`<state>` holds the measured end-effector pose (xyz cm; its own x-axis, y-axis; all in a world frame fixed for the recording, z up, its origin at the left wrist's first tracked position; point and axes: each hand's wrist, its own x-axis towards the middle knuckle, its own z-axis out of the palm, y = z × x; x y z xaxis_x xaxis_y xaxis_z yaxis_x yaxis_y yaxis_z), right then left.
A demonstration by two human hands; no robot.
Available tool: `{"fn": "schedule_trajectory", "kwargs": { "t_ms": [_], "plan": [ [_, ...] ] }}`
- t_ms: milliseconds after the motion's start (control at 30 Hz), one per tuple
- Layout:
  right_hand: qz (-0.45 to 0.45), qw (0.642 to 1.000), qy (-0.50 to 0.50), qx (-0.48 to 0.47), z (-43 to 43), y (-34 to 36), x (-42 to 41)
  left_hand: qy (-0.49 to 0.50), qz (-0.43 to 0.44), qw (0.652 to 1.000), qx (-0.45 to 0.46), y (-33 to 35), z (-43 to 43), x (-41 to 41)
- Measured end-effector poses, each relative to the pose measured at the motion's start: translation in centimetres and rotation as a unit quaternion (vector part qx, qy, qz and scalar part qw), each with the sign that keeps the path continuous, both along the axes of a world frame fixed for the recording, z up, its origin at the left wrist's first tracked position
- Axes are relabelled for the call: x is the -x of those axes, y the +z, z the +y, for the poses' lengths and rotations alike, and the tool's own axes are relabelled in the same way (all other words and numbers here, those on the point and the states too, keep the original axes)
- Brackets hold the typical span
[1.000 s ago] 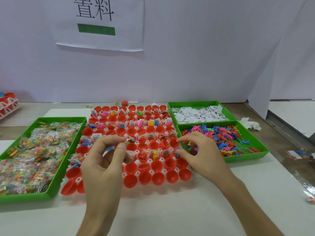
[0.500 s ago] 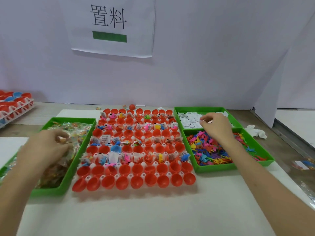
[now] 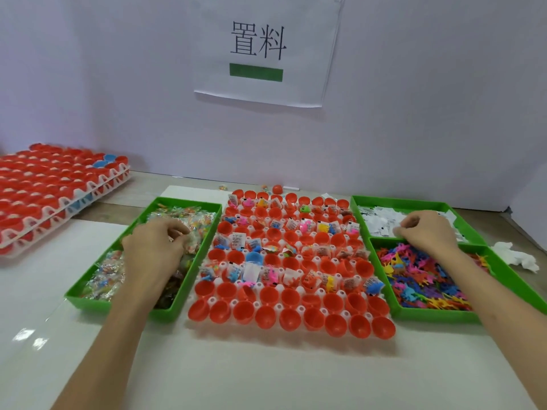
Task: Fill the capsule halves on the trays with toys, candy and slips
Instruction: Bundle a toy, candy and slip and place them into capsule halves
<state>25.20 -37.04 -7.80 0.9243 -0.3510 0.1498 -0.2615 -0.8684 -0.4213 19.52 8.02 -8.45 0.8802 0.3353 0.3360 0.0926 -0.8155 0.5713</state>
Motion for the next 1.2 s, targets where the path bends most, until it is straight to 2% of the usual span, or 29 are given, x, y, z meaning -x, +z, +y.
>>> {"fn": "schedule_trajectory", "kwargs": {
  "t_ms": [233,367,500,567,633,767,867,967,1200],
  "plan": [
    [-0.108,0.994,-0.012,-0.026,-0.2,-0.8,1.8,0.025,-0.098,0.99,0.097,0.1,0.0,0.4],
    [-0.217,0.964,-0.011,-0.154,1.4,0.5,4.4,0.012,-0.169,0.983,0.064,1.2,-0.6,1.2],
    [-0.213,0.921,0.099,-0.31,5.2,1.5,9.1,-0.094,-0.212,0.961,0.153,3.2,-4.0,3.4],
    [-0.208,0.9,0.147,-0.353,7.4,1.1,11.3,-0.179,-0.171,0.944,0.218,3.5,-7.0,4.6],
    [-0.207,0.884,0.185,-0.375,9.2,0.7,12.8,-0.261,-0.091,0.92,0.279,3.1,-10.4,5.6],
    [-0.245,0.887,0.237,-0.312,11.0,0.0,13.9,-0.321,0.015,0.867,0.38,2.0,-15.0,7.0],
    [-0.314,0.885,0.272,-0.211,11.1,-0.4,14.2,-0.327,0.064,0.824,0.459,1.2,-15.4,7.8],
    [-0.336,0.883,0.302,-0.129,11.1,-0.9,14.4,-0.308,0.075,0.817,0.482,0.8,-15.1,8.2],
    [-0.335,0.868,0.351,-0.102,11.8,-1.4,14.8,-0.294,0.034,0.814,0.5,0.5,-16.0,9.4]
  ]
}}
